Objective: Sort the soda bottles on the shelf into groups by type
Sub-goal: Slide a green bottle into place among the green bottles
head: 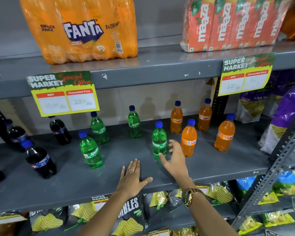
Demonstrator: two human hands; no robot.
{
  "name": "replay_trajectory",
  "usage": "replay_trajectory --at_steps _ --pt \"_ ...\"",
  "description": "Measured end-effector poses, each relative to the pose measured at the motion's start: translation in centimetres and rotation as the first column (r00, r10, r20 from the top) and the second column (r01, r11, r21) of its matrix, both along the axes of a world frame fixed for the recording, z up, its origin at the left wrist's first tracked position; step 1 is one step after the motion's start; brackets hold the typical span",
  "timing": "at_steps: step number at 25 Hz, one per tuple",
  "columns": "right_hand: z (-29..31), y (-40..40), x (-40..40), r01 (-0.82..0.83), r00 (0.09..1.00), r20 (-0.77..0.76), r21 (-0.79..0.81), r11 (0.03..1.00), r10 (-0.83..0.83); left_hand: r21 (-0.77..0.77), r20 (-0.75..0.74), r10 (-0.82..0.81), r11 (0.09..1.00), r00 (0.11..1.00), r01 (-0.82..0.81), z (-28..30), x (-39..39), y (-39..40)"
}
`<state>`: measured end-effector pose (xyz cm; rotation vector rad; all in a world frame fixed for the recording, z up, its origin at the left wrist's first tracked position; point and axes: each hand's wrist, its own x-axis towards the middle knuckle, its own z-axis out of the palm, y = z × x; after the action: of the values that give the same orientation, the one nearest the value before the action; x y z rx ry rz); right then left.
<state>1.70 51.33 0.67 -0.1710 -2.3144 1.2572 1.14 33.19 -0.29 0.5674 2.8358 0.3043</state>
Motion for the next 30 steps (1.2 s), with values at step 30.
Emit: replay_trajectory --at_steps 30 --pt "-1.6 -9.8 -3.1 -0.070 0.973 0.215 -0.077 0.995 0.085 -0.040 0.001 0.065 0.997 0.998 -0.065 -0.6 -0.3 -9.9"
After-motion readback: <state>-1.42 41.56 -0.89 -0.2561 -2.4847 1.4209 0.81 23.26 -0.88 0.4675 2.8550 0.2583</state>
